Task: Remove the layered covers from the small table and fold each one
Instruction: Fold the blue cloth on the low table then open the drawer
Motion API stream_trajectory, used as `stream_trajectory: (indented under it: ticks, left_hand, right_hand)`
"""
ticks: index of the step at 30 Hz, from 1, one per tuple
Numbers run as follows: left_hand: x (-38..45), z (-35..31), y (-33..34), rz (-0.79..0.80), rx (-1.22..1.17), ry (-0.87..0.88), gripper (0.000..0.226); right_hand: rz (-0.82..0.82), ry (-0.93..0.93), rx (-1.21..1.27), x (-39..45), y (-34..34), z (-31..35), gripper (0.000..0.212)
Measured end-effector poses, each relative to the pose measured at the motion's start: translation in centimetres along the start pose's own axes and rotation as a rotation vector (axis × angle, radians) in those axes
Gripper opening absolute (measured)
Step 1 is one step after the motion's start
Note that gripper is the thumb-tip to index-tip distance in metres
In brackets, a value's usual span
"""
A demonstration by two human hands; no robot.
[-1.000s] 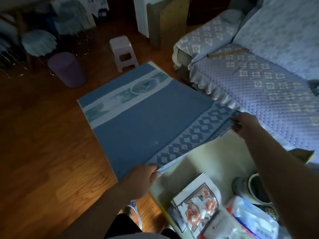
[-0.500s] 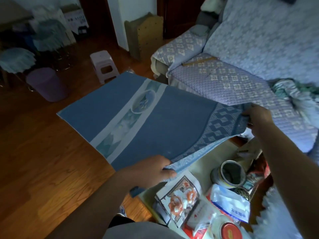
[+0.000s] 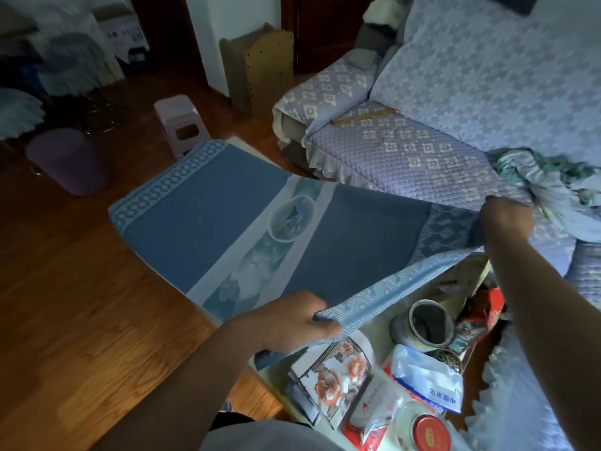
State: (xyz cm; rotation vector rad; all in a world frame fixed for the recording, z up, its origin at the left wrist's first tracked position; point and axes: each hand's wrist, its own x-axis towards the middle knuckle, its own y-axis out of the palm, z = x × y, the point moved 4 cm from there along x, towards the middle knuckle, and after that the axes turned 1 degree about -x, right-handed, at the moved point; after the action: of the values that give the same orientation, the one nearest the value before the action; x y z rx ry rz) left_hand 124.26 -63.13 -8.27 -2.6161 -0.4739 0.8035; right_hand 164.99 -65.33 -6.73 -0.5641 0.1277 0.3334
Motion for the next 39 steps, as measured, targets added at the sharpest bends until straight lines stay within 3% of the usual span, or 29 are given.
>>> stream_trajectory:
  ticks: [3,6,8,11,13,17,19,20,22,25,30,32,39]
  left_hand:
    - [-1.1,1.8,-1.3,-0.07,-0.007,-0.018,0.051]
    - [-2.3,2.7,-3.9,-0.184,-0.037,-0.019,0.04]
    - [-3.0,2.8,-6.1,-0.367,-0.001,-0.024,0.037]
    - [-4.1,2.9,-9.1,-0.698,0.054,-0.073,0.038]
    - [-5.1,3.4,-10.2,-0.74,-0.005,-0.084,0.028]
    - [-7.6,4.1,-10.1,-0.537,0.021,-0.122,0.016]
    - [-8.2,4.7,-9.7,-0.521,0.018,-0.145,0.011]
    - [-8.2,5.1,-9.6,-0.523,0.024,-0.157,0.009]
    - [-7.8,6.1,-9.1,-0.477,0.094,-0.186,0.008]
    - [-6.1,7.0,-7.5,-0.304,0.159,-0.208,0.019]
    - [-2.2,1.8,-1.8,0.095,0.127,-0.116,0.041]
    - [-0.6,0.0,0.4,0.219,0.142,-0.087,0.042]
    - [1.8,2.1,2.6,0.309,0.093,-0.099,0.052]
  right_hand:
    - [0.121,0.025,-0.03,-0.4,2.6,-0.4,0.009]
    - [0.205,0.123,0.025,-1.5,4.4,-0.8,0.014]
    - [0.248,0.227,0.019,-2.1,5.3,-1.6,0.005]
    - [0.38,0.321,0.067,-2.6,7.1,-3.3,0.02]
    - [0.384,0.432,0.139,-2.6,7.7,-4.9,0.012]
    - [0.433,0.491,0.027,-1.1,9.2,-8.7,0.009]
    - [0.412,0.389,-0.091,0.5,9.6,-10.6,0.035]
    - [0.352,0.323,-0.127,1.1,9.4,-10.6,0.032]
    - [0.161,0.201,-0.19,1.0,7.4,-8.1,0.004]
    - [-0.05,0.061,-0.283,3.0,3.8,-3.6,0.023]
    - [-0.043,-0.035,-0.264,6.3,-3.6,0.7,0.024]
    - [-0.061,-0.065,-0.331,6.4,-5.7,0.8,0.035]
    - [0.021,-0.15,-0.422,5.9,-5.0,-0.9,0.046]
